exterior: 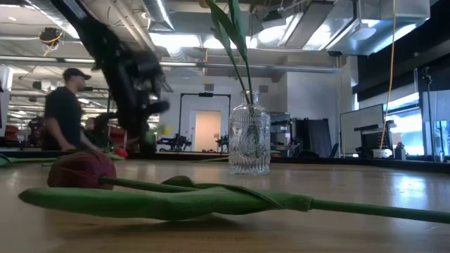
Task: Sort flowers into vase by color
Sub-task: Put the yellow tulip into the transparent vase
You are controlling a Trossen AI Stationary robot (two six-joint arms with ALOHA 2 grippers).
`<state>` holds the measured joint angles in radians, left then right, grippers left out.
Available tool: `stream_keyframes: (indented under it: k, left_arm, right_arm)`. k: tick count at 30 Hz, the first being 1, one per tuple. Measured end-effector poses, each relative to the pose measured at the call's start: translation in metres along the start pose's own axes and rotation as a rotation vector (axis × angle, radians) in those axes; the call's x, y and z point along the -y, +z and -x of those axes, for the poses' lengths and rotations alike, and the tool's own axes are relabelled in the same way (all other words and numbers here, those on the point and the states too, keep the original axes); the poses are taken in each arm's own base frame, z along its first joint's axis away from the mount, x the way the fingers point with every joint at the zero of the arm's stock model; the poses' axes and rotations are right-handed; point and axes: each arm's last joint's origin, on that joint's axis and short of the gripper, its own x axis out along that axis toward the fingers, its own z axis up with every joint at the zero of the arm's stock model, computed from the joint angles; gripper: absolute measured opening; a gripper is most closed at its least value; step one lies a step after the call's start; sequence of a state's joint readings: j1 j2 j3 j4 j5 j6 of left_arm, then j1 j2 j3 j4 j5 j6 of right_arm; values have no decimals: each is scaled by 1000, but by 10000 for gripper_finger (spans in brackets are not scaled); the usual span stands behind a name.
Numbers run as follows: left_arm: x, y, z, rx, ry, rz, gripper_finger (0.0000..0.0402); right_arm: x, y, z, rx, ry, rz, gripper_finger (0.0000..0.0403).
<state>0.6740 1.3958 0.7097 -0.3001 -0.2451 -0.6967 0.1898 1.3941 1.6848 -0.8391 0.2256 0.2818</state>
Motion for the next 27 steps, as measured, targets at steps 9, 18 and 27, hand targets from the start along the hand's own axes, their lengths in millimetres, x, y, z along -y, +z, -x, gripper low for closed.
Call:
stream_keyframes:
  k: [9, 18, 27]
  left_arm:
    - [22, -52, 154, 222, -436, -155, 3]
    - [31, -90, 267, 478, -1174, -267, 2]
    - [86, -131, 304, 609, -1325, -423, 2]
  right_arm:
    - [6, 1, 34, 58, 11, 11, 271]
    - [-2, 16, 31, 205, 72, 60, 271]
    - [-47, 27, 4, 421, 200, 101, 271]
